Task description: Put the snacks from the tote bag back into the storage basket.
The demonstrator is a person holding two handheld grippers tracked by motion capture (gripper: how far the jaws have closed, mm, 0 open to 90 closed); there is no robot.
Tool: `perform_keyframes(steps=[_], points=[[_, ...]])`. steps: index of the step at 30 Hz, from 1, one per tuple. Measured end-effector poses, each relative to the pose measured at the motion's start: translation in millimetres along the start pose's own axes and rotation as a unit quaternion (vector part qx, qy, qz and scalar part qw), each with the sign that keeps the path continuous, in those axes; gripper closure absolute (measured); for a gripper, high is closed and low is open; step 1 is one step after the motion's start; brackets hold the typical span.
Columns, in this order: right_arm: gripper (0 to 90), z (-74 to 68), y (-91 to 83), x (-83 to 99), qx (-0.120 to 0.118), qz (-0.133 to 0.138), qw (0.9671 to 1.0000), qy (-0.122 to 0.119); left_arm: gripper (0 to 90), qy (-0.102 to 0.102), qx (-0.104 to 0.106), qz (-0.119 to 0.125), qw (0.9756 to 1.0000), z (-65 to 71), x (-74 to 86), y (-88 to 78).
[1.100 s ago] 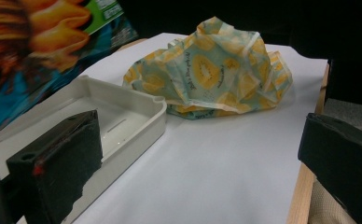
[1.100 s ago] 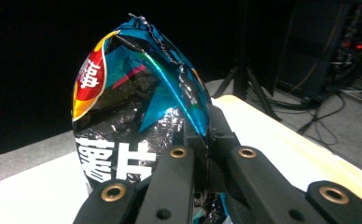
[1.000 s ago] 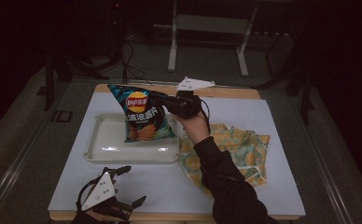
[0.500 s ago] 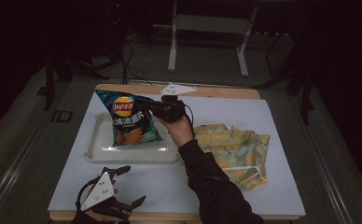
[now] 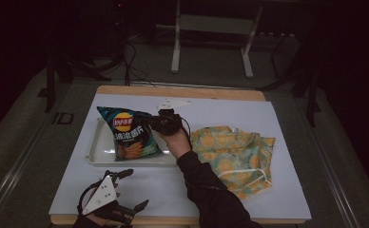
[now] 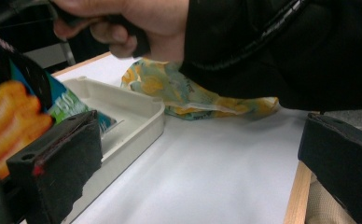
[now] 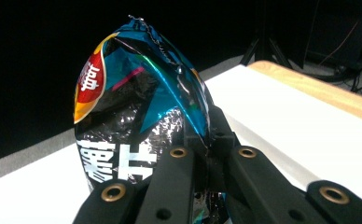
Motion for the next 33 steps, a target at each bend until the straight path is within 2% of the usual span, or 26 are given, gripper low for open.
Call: perform_keyframes(steps=[2, 7, 16, 21, 24, 26, 29, 33], points=[[90.0, 0.4, 0.8, 3.3, 0.001, -0.003, 1.0000, 0.000, 0.2, 0.000, 0.001, 0.000, 1.0000, 0.0, 0.0, 0.1], [90.0, 5.4, 0.5, 16.5, -0.007, -0.013, 0.9997, 0.019, 0.2, 0.001, 0.001, -0.001, 1.0000, 0.1, 0.1, 0.3], [90.0, 17.0, 0.4, 25.9, 0.004, -0.025, 0.9993, 0.029, 0.2, 0.001, -0.001, -0.003, 1.0000, -0.9, 0.6, 0.8], [89.4, 23.2, 3.6, 24.8, 0.025, -0.038, 0.9985, 0.029, 0.2, 0.001, -0.001, -0.003, 1.0000, -0.8, 0.6, 0.6], [88.9, 27.7, 6.2, 26.1, 0.044, -0.055, 0.9971, 0.030, 0.2, 0.000, 0.000, -0.003, 1.0000, -0.8, 0.6, 0.4], [86.0, 30.5, 6.8, 26.0, 0.048, -0.061, 0.9965, 0.033, 0.2, -0.001, 0.000, -0.003, 1.0000, -0.8, 0.8, 0.2], [77.2, 33.7, 3.7, 22.4, 0.052, -0.056, 0.9962, 0.042, 0.2, -0.002, 0.000, -0.003, 1.0000, -1.0, 0.9, 0.1], [73.2, 36.5, -5.5, 16.8, 0.065, -0.053, 0.9959, 0.034, 0.2, -0.002, 0.000, -0.004, 1.0000, -1.3, 1.2, 0.2]])
Point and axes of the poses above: each handheld gripper's, and its own axes: y roughly forward along the jaws, x roughly out of its underside, z roughly to its right, the point moved 8 cm from there along y, roughly forward along the jaws, and after that the axes turned 7 degrees about y, right-handed, at the moved point
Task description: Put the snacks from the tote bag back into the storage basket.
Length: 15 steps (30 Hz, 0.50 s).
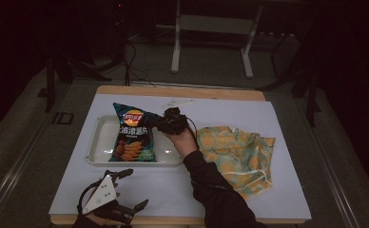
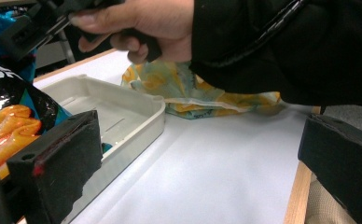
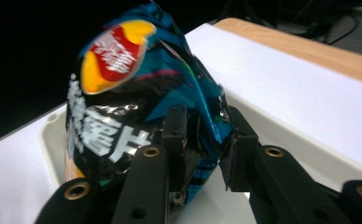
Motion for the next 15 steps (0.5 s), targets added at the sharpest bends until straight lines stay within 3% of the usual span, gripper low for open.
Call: perform_keyframes(steps=[9, 15], points=[[57.5, 12.0, -25.6, -4.1, 0.016, 0.000, 0.9998, -0.007, 0.2, -0.004, -0.003, -0.001, 1.0000, -1.3, 0.5, 0.0], [37.9, 20.1, -45.1, -0.3, 0.016, 0.001, 0.9996, -0.022, 0.2, -0.005, -0.005, -0.004, 1.0000, -1.4, 1.1, -0.3]])
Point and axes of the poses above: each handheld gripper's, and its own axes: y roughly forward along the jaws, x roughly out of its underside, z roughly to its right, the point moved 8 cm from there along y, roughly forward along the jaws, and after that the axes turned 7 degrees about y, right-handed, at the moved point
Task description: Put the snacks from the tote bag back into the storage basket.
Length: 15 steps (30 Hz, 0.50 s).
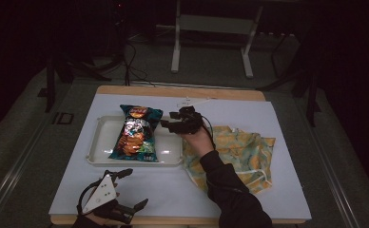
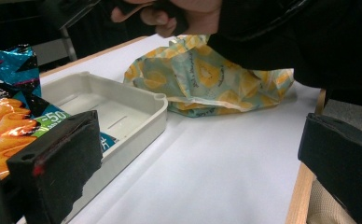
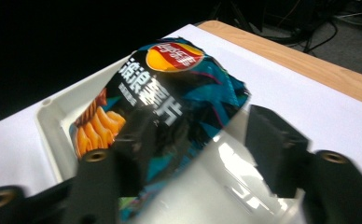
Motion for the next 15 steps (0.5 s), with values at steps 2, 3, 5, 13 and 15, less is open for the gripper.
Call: perform_keyframes(steps=[2, 3, 5, 13, 15], points=[[31.4, 3.7, -6.6, 0.5, -0.004, 0.002, 1.0000, 0.006, 0.2, 0.001, 0.000, -0.003, 1.0000, -0.3, 0.6, 0.2], [28.6, 6.1, -10.0, -0.1, 0.002, 0.007, 0.9999, 0.008, 0.2, 0.000, 0.000, -0.003, 1.0000, -0.3, 0.7, 0.3], [19.1, 8.4, -16.1, 0.3, 0.004, 0.010, 0.9999, 0.008, 0.2, 0.000, 0.000, -0.003, 1.0000, -0.3, 0.8, 0.5], [14.0, 17.2, -39.7, 5.4, 0.000, 0.008, 0.9999, 0.008, 0.2, -0.001, 0.000, -0.005, 1.0000, 0.1, 1.4, 0.8], [14.3, 19.6, -46.4, 6.7, 0.000, 0.009, 0.9999, 0.009, 0.2, -0.002, 0.000, -0.006, 1.0000, -0.3, 1.6, 1.1]])
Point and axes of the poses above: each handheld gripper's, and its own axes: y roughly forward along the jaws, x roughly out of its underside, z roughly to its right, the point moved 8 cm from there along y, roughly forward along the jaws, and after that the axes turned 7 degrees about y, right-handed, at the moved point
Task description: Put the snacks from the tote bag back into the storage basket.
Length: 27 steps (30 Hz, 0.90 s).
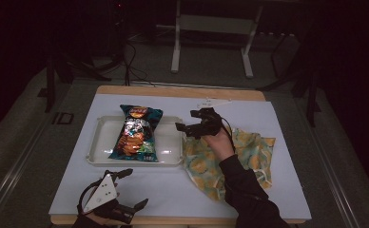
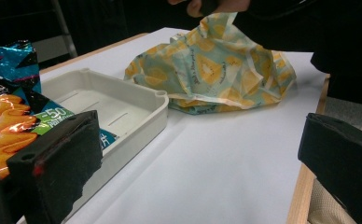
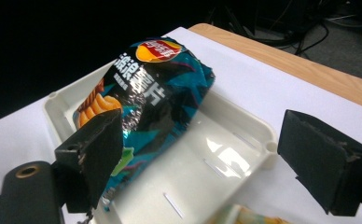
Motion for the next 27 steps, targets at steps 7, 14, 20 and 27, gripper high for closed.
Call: perform_keyframes(steps=[7, 14, 20, 27], points=[[15.2, 18.6, -25.5, 5.7, 0.038, -0.002, 0.9993, 0.003, 0.2, 0.002, 0.001, -0.002, 1.0000, 0.7, 0.4, 0.6], [15.2, 33.2, -48.9, 9.3, 0.056, 0.004, 0.9984, 0.009, 0.2, 0.002, 0.000, -0.003, 1.0000, 0.2, 0.9, 0.9], [15.2, 47.1, -73.0, 13.6, 0.081, 0.018, 0.9964, 0.016, 0.2, 0.001, 0.001, -0.004, 1.0000, 0.2, 1.3, 1.8], [15.2, 63.4, -99.8, 20.9, 0.106, 0.023, 0.9939, 0.016, 0.2, 0.002, 0.000, -0.007, 1.0000, 0.6, 1.8, 1.4]])
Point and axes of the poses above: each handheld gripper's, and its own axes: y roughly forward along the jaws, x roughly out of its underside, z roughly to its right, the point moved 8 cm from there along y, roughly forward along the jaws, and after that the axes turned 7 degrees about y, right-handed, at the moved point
